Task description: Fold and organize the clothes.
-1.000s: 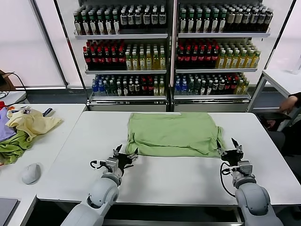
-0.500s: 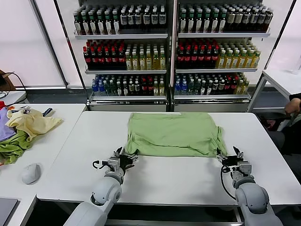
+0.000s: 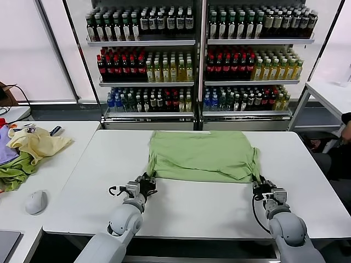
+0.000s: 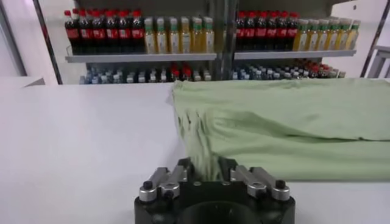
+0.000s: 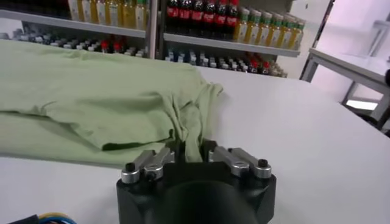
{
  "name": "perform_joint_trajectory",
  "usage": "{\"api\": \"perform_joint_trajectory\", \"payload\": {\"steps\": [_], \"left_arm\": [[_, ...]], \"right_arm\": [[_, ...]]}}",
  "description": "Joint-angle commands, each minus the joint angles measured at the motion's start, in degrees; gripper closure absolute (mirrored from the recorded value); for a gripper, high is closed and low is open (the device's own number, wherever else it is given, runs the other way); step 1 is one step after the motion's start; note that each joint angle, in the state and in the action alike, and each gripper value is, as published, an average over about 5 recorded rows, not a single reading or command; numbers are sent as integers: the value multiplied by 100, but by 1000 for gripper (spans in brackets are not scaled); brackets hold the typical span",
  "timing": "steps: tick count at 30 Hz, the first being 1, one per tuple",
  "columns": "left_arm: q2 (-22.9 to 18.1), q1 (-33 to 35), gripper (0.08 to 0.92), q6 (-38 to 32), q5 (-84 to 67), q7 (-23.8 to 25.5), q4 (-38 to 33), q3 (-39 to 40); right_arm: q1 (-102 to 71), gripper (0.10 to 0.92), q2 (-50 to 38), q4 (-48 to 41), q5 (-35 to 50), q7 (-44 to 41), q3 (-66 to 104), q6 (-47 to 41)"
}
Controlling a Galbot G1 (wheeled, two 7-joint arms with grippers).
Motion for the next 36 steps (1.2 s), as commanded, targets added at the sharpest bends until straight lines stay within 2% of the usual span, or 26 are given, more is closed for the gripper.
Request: {"api": "perform_joint_trajectory", "payload": {"steps": [1,4,7,15,24,28,32,36], "left_arm": [[-8,25,777,6,-73,-20,-21,-8],[31,200,836,-3,-76,-23,-297,-44],[94,477,852,-3,-56,-23,-663,-77],[258,1404,855,12,172,-41,-1859,-199],[326,2812,855,50,642,-90,-3069,-340],[306,3420,855,9,856,-96,-3405,-373],[282,3745,855,-2,1040,-121,-3566,-444],[313,3869,853,132,1449,-158,-3623,-523]], "right_arm": [[33,864,10,-79,43,9,-51,-58],[-28,876,-8,6,58,-17,-30,-26],[-187,876,-43,184,75,-36,29,8],[-1061,876,-128,1099,43,-47,410,78],[-2351,876,-138,2372,-129,-57,846,59],[-2763,876,-166,2674,-206,-46,1022,117],[-3035,875,-185,2863,-243,-28,1143,135],[-3125,810,-183,2953,-320,103,1143,73]]}}
